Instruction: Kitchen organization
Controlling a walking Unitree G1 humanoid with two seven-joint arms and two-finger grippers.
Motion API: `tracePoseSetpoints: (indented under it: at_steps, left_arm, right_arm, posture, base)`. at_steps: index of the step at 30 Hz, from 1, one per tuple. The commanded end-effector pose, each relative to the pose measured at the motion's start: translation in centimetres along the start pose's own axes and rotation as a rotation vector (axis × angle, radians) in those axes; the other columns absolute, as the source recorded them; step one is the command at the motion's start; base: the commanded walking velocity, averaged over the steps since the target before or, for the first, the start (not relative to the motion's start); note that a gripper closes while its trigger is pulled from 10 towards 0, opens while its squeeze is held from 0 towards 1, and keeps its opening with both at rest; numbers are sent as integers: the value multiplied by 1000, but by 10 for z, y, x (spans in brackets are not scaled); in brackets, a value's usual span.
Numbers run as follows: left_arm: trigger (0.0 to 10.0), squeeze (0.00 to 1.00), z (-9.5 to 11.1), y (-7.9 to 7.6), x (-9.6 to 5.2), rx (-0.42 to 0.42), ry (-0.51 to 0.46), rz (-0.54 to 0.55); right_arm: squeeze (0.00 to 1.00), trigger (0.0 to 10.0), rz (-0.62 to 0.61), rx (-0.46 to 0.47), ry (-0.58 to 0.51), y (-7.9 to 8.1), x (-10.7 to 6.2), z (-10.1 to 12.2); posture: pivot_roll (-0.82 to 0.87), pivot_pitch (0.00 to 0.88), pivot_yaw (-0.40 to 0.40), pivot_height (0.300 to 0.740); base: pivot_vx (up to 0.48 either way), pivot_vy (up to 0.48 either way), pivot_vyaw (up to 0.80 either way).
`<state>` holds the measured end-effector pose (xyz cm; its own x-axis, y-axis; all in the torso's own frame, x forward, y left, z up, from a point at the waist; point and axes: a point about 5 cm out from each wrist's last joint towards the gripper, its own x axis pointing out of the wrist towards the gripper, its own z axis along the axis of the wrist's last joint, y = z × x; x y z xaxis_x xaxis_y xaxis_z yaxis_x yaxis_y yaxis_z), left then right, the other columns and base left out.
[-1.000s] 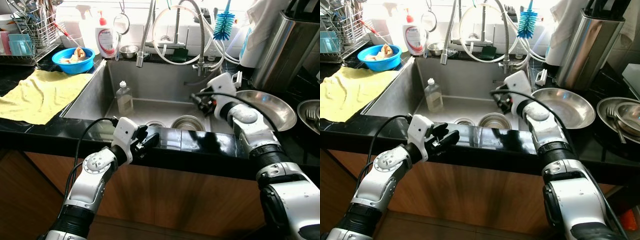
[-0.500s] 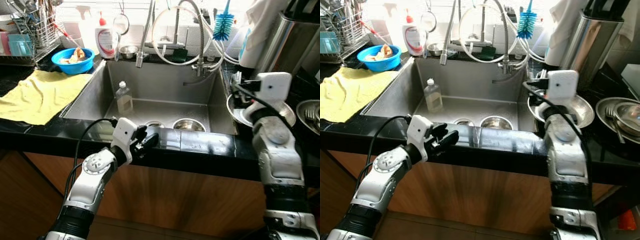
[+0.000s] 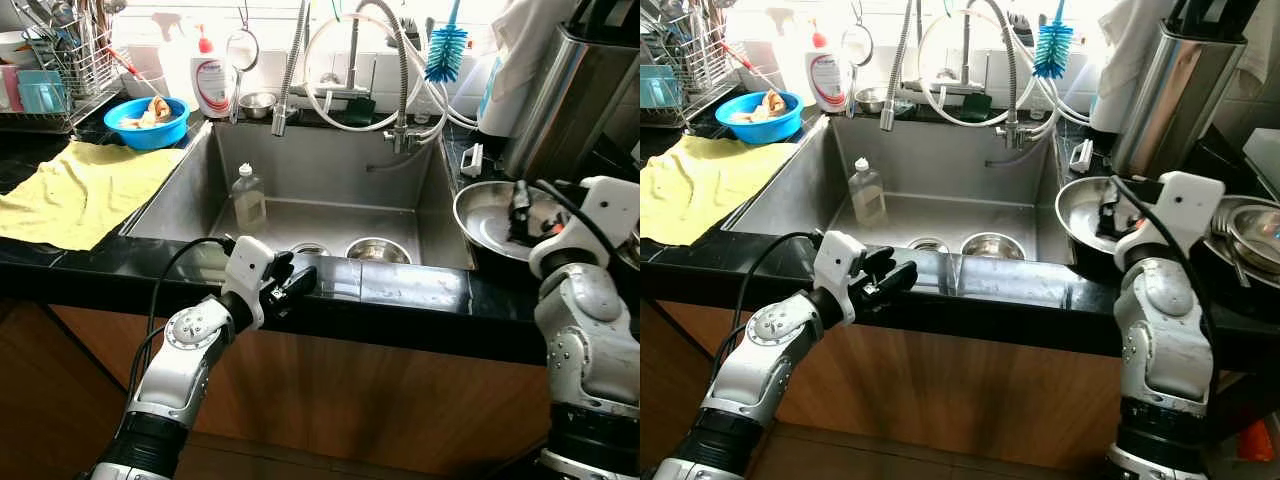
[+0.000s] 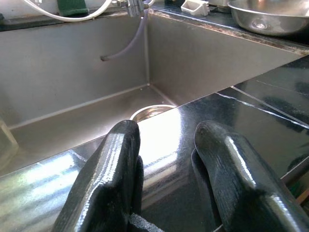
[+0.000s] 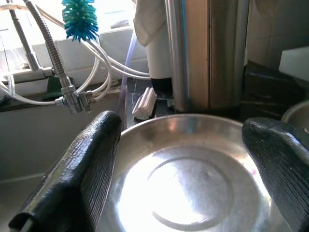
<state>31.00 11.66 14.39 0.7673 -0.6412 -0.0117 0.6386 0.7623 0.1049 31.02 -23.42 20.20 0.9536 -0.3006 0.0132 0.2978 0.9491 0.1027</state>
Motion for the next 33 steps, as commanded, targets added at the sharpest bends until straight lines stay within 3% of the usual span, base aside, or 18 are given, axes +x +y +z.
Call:
tracePoseSetpoints:
  at_steps: [1, 8, 17, 18, 20, 21, 30, 31, 32, 33]
  left_arm:
    - [10000, 0, -8, 2, -4, 13, 49, 7]
    - [10000, 0, -9, 2, -4, 19, 51, 6]
    - [10000, 0, -8, 0, -2, 25, 50, -6]
    - [10000, 0, -8, 0, -2, 25, 50, -6]
    - [10000, 0, -8, 0, -2, 25, 50, -7]
    - [10000, 0, -9, 0, -3, 26, 51, -7]
    - [10000, 0, -9, 2, -4, 32, 58, -6]
    - [10000, 0, -9, 2, -4, 32, 59, -6]
    - [10000, 0, -9, 2, -4, 32, 59, -6]
    - [10000, 0, -9, 2, -4, 32, 59, -7]
  right_arm:
    - [0, 10000, -29, 35, -5, -1, -4, 4]
    - [0, 10000, -102, 76, 45, -6, -10, -7]
    - [0, 10000, -82, 91, 73, -3, -13, -16]
    - [0, 2314, -87, 98, 67, -4, -13, -16]
    - [0, 2314, -92, 105, 61, -4, -14, -15]
    - [0, 0, -99, 106, 66, -5, -14, -16]
    - [0, 0, -156, 127, 60, -14, -14, -17]
    - [0, 1882, -159, 125, 63, -14, -14, -17]
    - [0, 10000, -170, 118, 69, -16, -13, -17]
    - [0, 10000, -177, 115, 72, -17, -13, -17]
  posture:
    - [-118, 0, -22, 740]
    - [-115, 0, -23, 740]
    - [-115, 0, -20, 740]
    - [-114, 0, -19, 740]
    - [-114, 0, -19, 740]
    - [-115, 0, -19, 740]
    - [-113, 0, -17, 740]
    - [-114, 0, -17, 740]
    - [-114, 0, -17, 740]
    - [-114, 0, -17, 740]
  base:
    - [0, 0, 0]
    - [0, 0, 0]
    - [0, 0, 0]
    - [0, 0, 0]
    - [0, 0, 0]
    - [0, 0, 0]
    - [0, 0, 0]
    - [0, 0, 0]
    - [0, 0, 0]
    - [0, 0, 0]
